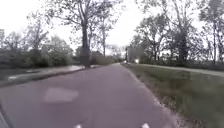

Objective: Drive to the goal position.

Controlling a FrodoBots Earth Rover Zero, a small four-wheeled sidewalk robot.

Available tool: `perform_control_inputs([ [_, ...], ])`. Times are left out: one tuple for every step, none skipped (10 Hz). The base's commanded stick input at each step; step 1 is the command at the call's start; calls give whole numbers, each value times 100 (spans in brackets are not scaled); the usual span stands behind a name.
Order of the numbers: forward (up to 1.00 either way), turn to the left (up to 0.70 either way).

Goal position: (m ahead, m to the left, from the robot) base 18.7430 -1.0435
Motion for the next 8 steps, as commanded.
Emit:
perform_control_inputs([
  [100,0],
  [100,0],
  [100,0],
  [100,0],
  [100,0],
  [100,0],
  [100,0],
  [100,0],
])
